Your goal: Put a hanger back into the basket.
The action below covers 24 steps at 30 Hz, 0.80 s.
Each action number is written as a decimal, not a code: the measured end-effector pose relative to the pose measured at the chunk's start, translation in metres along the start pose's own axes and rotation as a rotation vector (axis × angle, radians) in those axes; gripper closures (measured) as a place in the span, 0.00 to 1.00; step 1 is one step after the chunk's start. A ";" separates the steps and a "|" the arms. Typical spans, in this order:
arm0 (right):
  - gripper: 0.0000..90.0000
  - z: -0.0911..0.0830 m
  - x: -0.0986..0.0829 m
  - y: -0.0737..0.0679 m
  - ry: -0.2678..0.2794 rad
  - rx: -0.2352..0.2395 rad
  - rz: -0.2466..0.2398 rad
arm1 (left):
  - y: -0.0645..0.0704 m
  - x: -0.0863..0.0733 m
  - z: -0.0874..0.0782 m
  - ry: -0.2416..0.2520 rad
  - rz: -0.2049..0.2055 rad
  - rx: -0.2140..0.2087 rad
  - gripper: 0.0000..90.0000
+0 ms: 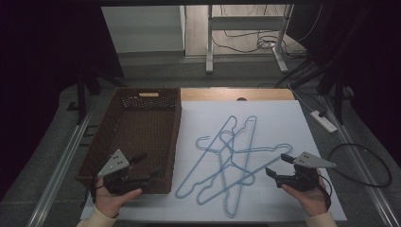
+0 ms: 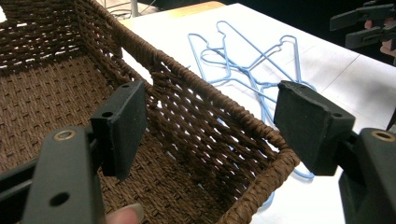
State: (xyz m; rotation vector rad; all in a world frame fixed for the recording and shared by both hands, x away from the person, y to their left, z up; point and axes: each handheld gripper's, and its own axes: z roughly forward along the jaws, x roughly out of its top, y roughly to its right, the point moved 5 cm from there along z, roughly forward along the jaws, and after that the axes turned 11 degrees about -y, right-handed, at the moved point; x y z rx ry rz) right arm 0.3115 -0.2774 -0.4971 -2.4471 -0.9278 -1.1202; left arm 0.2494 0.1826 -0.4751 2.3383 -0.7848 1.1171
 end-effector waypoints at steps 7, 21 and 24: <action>0.21 0.002 -0.002 0.001 -0.018 0.004 0.002 | 0.001 0.000 0.000 -0.005 0.011 -0.004 0.29; 0.24 0.012 -0.001 0.000 -0.078 0.049 -0.004 | 0.001 0.001 -0.001 -0.008 0.010 0.006 0.29; 0.25 0.017 0.007 -0.003 -0.111 0.047 -0.031 | 0.001 0.002 -0.002 -0.006 0.013 0.005 0.30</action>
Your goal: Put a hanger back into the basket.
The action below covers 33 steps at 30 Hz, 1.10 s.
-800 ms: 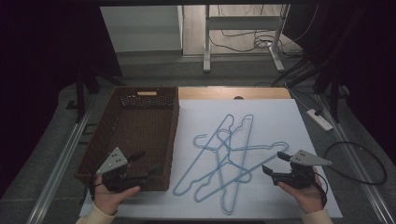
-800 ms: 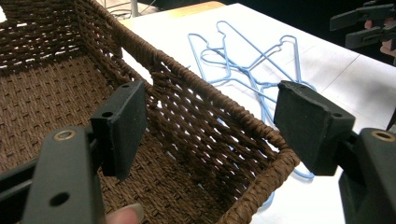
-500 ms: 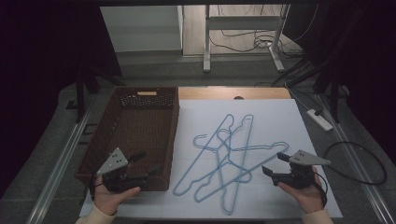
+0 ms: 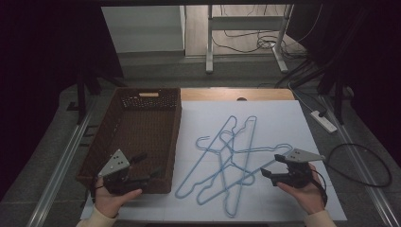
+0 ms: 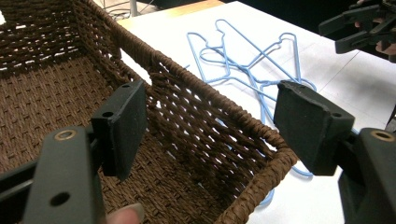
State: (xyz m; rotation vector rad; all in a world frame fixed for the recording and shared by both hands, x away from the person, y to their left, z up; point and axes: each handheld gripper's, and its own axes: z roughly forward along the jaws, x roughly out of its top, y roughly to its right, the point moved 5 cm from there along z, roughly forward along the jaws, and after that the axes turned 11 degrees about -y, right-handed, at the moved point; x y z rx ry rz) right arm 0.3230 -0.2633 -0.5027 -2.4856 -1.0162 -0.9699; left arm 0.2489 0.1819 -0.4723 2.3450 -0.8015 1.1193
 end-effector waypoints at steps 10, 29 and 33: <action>0.33 0.041 0.063 -0.015 -0.099 0.035 -0.113 | 0.000 0.003 -0.001 0.002 0.015 0.006 0.30; 0.45 0.141 0.114 -0.043 -0.344 0.136 -0.243 | 0.002 0.003 0.004 -0.020 0.025 -0.005 0.30; 0.48 0.153 0.117 -0.044 -0.372 0.140 -0.260 | 0.002 0.003 0.005 -0.024 0.026 -0.007 0.30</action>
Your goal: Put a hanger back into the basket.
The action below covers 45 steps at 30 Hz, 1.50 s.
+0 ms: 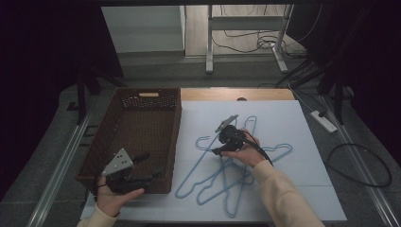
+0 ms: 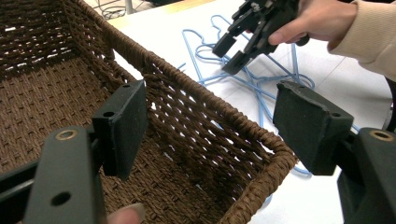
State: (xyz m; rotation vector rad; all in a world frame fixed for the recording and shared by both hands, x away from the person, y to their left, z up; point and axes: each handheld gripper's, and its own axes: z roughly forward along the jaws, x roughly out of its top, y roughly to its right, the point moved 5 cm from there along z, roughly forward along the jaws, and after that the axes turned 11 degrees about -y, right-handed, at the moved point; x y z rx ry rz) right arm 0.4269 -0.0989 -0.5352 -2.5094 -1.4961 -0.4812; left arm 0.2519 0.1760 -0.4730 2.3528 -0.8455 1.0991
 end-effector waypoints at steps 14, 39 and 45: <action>0.81 0.022 0.014 -0.005 -0.144 0.035 -0.118 | 0.001 0.000 0.002 -0.006 0.005 -0.001 0.30; 0.96 -0.037 0.007 -0.002 0.036 -0.086 -0.118 | 0.005 0.003 0.001 0.004 0.011 -0.005 0.30; 0.97 -0.067 -0.002 0.004 0.141 -0.109 -0.051 | 0.008 0.006 0.002 0.005 0.016 -0.008 0.30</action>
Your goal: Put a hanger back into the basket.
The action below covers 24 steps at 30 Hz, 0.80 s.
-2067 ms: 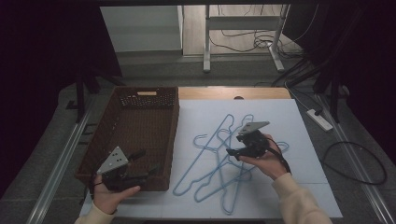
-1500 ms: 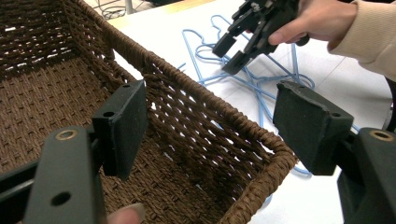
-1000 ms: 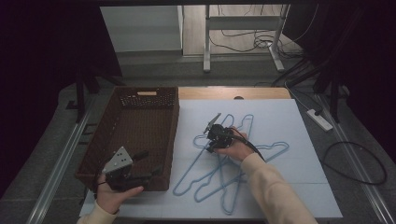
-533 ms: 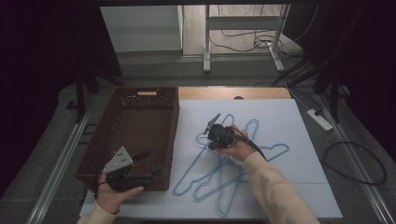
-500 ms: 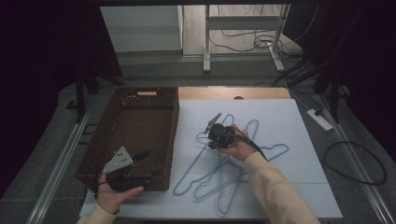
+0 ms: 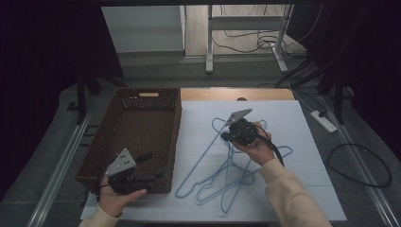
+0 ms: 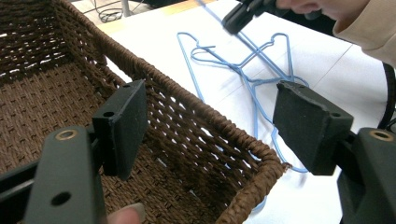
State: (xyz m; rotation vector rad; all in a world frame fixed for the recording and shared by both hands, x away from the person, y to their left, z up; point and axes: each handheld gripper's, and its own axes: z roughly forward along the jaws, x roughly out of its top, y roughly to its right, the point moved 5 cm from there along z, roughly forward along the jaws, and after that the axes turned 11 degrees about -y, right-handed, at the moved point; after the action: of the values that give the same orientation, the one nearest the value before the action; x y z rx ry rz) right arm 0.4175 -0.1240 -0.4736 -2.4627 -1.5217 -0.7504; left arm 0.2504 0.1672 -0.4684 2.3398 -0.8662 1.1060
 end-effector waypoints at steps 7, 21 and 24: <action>0.97 -0.031 -0.004 0.003 0.106 -0.027 0.067 | 0.007 0.007 0.001 0.000 0.012 -0.013 0.30; 0.97 -0.063 -0.016 -0.009 0.212 -0.064 0.138 | 0.025 0.030 0.014 -0.060 -0.002 -0.070 0.30; 0.97 -0.067 -0.016 -0.011 0.225 -0.072 0.152 | 0.032 0.036 0.020 -0.075 -0.004 -0.084 0.30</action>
State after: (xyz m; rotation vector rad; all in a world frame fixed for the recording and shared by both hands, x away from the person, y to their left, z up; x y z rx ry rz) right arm 0.3796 -0.1572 -0.4251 -2.4128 -1.2342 -1.0290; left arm 0.2572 0.1198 -0.4482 2.3250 -0.9167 0.9665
